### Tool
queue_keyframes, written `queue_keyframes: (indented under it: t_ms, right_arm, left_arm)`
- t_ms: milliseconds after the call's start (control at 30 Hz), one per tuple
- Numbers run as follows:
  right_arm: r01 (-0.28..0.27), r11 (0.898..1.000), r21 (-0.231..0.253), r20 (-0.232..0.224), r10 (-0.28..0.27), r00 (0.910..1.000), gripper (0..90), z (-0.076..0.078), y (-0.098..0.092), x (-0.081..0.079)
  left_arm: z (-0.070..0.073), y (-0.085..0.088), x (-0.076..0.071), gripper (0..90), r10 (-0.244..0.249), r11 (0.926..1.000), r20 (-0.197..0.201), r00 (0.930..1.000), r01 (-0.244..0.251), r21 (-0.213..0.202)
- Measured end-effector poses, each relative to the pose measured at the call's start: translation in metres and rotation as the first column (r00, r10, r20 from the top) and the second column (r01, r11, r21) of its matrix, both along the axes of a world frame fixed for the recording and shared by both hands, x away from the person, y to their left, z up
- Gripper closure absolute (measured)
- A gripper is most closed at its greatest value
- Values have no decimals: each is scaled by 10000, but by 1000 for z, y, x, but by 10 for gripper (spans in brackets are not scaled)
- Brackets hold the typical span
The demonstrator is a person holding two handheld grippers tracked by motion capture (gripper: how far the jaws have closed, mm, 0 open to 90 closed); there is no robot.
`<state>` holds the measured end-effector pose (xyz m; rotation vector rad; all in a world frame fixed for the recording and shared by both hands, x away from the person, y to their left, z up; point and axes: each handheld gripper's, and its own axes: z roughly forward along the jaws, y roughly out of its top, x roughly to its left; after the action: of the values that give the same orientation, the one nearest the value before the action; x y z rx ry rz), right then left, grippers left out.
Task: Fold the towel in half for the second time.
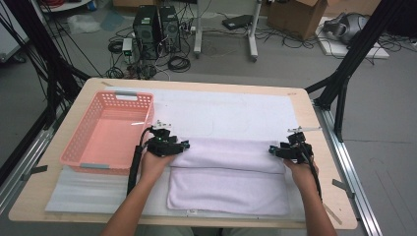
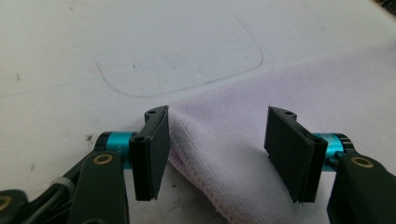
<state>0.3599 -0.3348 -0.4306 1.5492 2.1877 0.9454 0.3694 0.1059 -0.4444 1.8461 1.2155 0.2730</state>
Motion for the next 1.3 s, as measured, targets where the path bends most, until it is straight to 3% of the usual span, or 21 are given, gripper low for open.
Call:
queue_keyframes:
  t_ms: [67,100,167,200,300,367,533,667,767,867,1067,1300]
  right_arm:
    - [-12,9999,-156,-212,9,9998,517,-5,2,3]
    - [-47,9991,-417,-74,44,10000,596,-5,3,3]
    - [-282,9989,-367,-114,278,9995,801,-3,2,2]
    - [-378,9988,-321,-1,378,9993,850,-1,2,1]
    - [-368,9992,-142,429,374,9984,865,7,0,-6]
    - [-472,9989,57,880,465,9950,865,15,-2,-14]
    - [-578,9974,439,1455,509,9880,866,25,-7,-36]
    - [-658,9965,520,1913,547,9800,867,29,-8,-58]
    - [-752,9951,647,2201,593,9737,867,32,-8,-78]
    - [-908,9939,624,2461,728,9665,867,33,-7,-98]
    - [-1084,9918,679,2576,875,9623,867,28,-6,-131]
    - [-1155,9910,681,2131,986,9720,865,18,-10,-156]
  left_arm:
    - [-4,-2,0,509,-217,9996,-6,9998,217,153]
    - [-4,-3,0,588,-401,9988,71,9992,399,275]
    - [-3,-4,-2,825,-655,9972,196,9977,647,380]
    - [-1,-3,-3,851,-573,9979,296,9979,563,332]
    - [9,3,-9,859,-379,9988,676,9970,399,-286]
    - [16,5,-15,861,-594,9978,968,9935,618,-220]
    - [29,6,-35,863,-910,9949,1545,9838,965,-285]
    - [28,12,-52,864,-1037,9927,1708,9798,1125,-428]
    - [25,19,-69,863,-999,9904,1795,9787,1151,-763]
    - [21,22,-85,863,-1043,9899,1937,9755,1207,-746]
    - [18,25,-120,863,-1273,9871,2161,9680,1450,-681]
    - [11,29,-143,845,-1547,9828,1773,9719,1697,-726]
